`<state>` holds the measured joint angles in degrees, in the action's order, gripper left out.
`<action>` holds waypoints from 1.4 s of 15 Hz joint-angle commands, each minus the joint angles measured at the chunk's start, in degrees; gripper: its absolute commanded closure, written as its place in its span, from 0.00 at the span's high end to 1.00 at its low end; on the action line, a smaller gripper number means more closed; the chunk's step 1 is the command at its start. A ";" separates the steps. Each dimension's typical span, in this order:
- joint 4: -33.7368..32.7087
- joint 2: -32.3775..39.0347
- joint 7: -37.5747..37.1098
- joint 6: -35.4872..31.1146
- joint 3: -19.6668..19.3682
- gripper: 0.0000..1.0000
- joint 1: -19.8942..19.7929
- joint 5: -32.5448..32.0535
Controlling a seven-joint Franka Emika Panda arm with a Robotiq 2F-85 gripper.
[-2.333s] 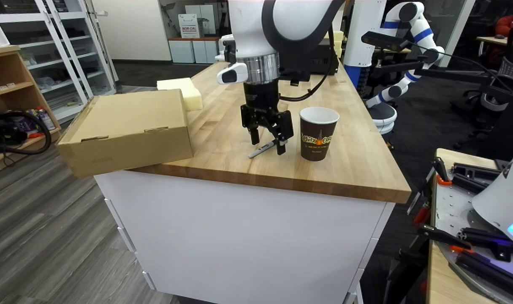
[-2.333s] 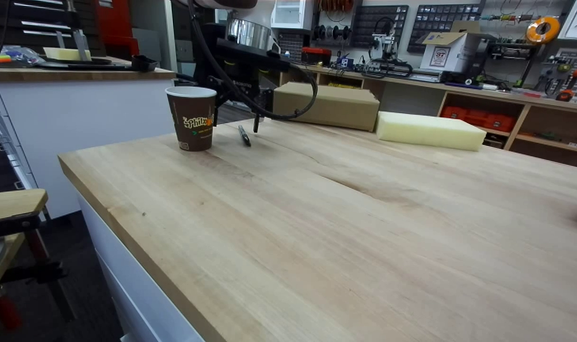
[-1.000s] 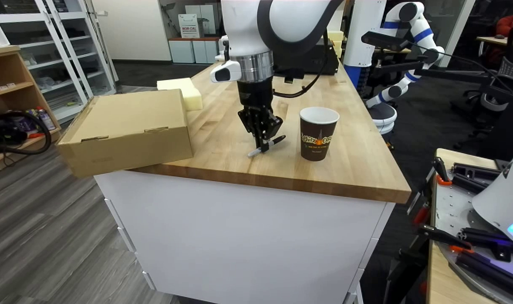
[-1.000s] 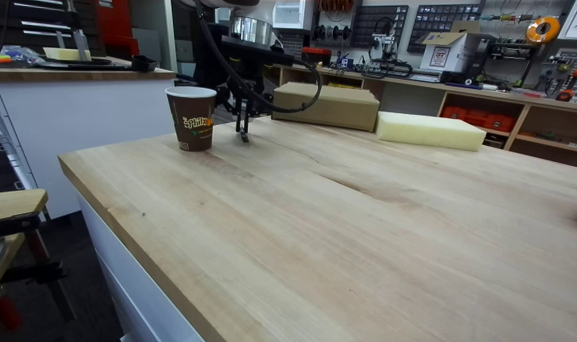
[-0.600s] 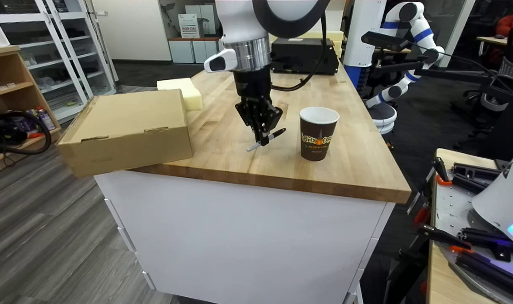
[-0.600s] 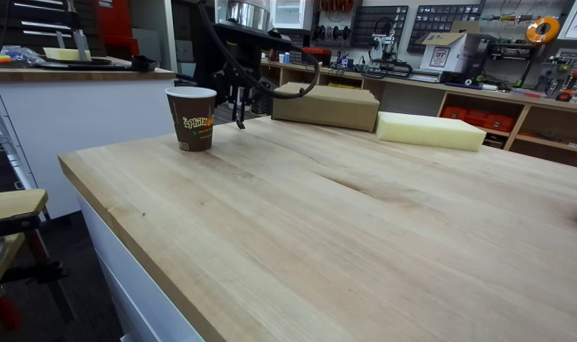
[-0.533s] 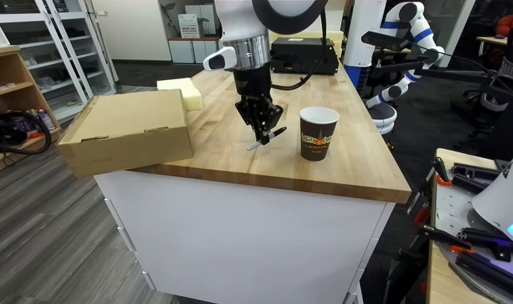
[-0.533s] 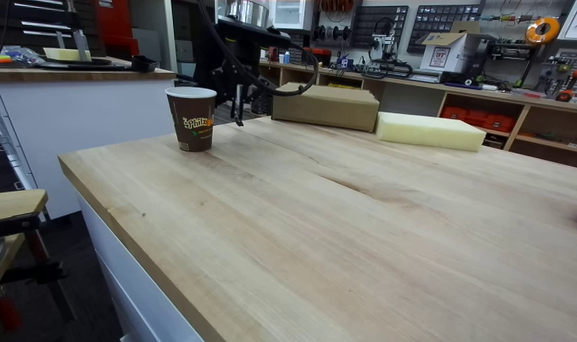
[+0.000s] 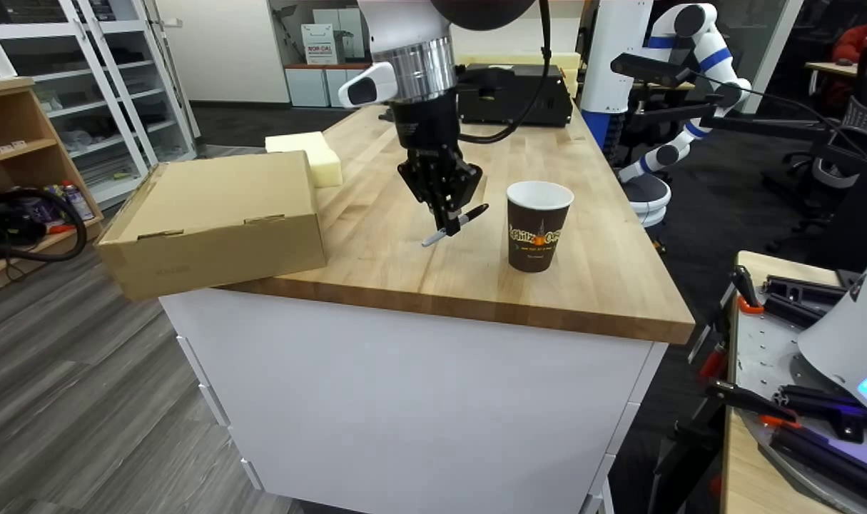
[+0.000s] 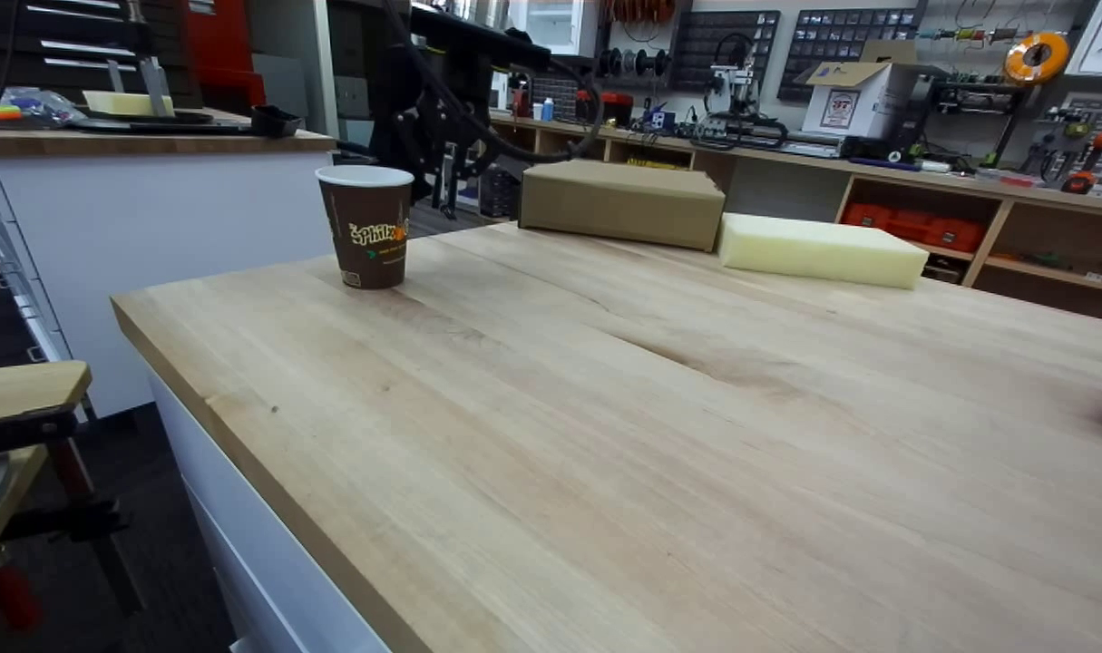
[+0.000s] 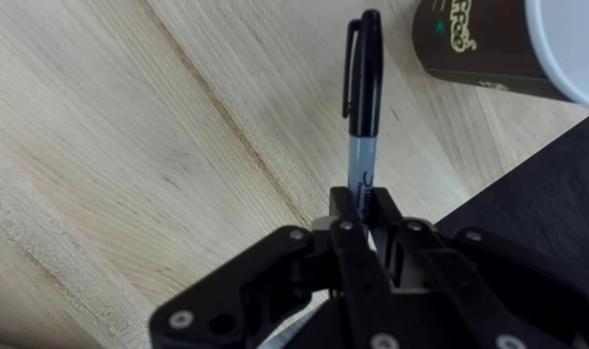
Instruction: Put the marker in the cup
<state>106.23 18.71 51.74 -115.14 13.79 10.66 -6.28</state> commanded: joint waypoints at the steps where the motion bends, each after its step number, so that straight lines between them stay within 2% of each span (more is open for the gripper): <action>1: -1.15 -1.20 -1.01 3.73 0.05 0.03 0.66 -1.74; 13: -5.74 -3.71 -2.31 13.04 0.95 0.03 3.25 -5.25; 16: -5.09 -5.64 -4.45 12.22 1.31 0.03 4.28 -6.91; 21: -0.34 -10.47 -12.13 4.20 2.91 0.03 6.02 -8.17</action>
<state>100.74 13.03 44.98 -105.78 16.09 15.68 -13.25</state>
